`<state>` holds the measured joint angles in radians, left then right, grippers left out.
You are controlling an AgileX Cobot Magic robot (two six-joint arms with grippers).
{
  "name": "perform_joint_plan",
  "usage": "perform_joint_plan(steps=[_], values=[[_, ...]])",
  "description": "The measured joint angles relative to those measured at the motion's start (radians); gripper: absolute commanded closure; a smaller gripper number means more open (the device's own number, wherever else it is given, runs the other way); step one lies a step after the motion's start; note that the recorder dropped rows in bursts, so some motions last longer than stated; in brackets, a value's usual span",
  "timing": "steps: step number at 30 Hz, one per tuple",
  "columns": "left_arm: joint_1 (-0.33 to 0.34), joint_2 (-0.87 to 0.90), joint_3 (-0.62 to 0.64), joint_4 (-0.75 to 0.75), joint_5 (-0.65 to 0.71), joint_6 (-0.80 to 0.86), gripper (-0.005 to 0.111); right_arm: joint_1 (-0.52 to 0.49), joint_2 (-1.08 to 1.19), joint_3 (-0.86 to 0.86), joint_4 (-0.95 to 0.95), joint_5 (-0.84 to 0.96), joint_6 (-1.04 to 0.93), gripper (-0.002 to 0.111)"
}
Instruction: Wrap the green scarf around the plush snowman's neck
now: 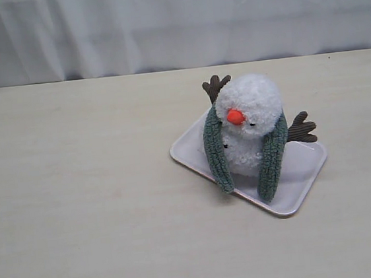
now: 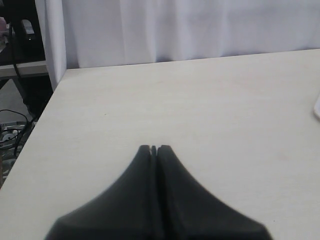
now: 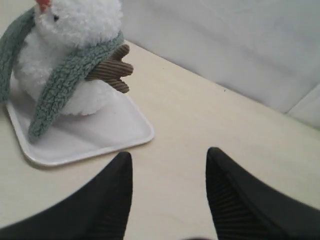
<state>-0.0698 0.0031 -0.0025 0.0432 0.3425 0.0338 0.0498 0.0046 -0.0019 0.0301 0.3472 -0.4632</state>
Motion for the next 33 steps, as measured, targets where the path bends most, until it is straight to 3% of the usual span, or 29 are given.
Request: perform_joint_plan(steps=[4, 7, 33], values=[[0.000, 0.000, 0.000, 0.000, 0.000, 0.000, 0.107, 0.000, 0.000, 0.000, -0.036, 0.000, 0.276, 0.064], [0.000, 0.000, 0.000, 0.000, 0.000, 0.000, 0.107, 0.000, 0.000, 0.000, -0.042, 0.000, 0.363, 0.064], [0.000, 0.000, 0.000, 0.000, 0.000, 0.000, 0.107, 0.000, 0.000, 0.000, -0.042, 0.000, 0.495, 0.064]])
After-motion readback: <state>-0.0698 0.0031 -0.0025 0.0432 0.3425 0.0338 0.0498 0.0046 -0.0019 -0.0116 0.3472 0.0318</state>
